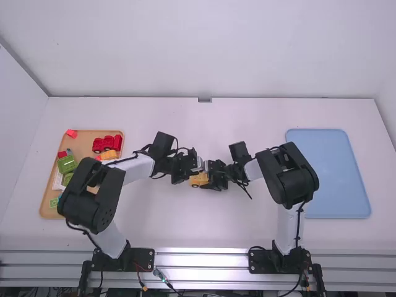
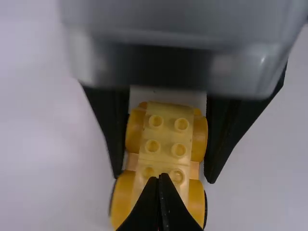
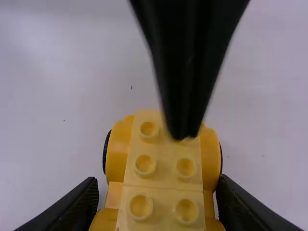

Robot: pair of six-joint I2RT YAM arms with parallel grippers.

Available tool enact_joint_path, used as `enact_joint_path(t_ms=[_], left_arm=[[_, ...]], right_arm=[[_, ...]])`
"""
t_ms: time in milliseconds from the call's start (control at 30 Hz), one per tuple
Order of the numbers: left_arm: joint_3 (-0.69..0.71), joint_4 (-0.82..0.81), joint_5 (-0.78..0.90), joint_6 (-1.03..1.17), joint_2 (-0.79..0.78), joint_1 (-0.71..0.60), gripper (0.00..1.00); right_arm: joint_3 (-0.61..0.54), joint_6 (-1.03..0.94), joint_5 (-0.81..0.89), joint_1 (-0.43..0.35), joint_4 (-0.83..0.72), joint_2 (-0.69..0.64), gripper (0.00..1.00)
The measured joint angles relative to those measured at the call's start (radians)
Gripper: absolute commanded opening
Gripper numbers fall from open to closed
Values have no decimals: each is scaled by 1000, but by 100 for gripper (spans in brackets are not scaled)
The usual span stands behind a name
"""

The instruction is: Assemble lego blocks to make yellow taxi

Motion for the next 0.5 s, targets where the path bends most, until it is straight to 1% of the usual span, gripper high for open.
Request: enact_joint_path(t_ms=[33, 67, 100, 133, 167, 200, 300, 367, 400, 500], left_arm=[[0, -5, -4, 0, -13, 1, 2], [0, -16, -15, -1, -50, 5, 5], [1, -26, -26, 0, -84, 11, 13], [2, -34, -35, 3, -116, 18, 36], [2, -37, -38, 3, -124, 21, 43], [2, -41, -47, 3, -142, 30, 100], [4, -44, -62, 3, -151, 58, 99], [4, -48, -71, -11, -151, 82, 99], [4, -39, -75, -31, -151, 105, 99], [4, -12, -80, -94, -151, 150, 99]], right_arm=[[0, 0, 0, 0, 0, 0, 58], [0, 0, -1, 0, 0, 0, 58], [0, 0, -1, 0, 0, 0, 61], [0, 0, -1, 0, 0, 0, 62], [0, -1, -1, 0, 0, 0, 63], [0, 0, -2, 0, 0, 0, 65], [-1, 0, 12, 0, -4, 0, 74], [-4, 0, 19, 0, -7, 0, 87], [-5, 8, 24, 0, -6, 0, 99], [-5, 40, 43, -2, -11, 0, 99]])
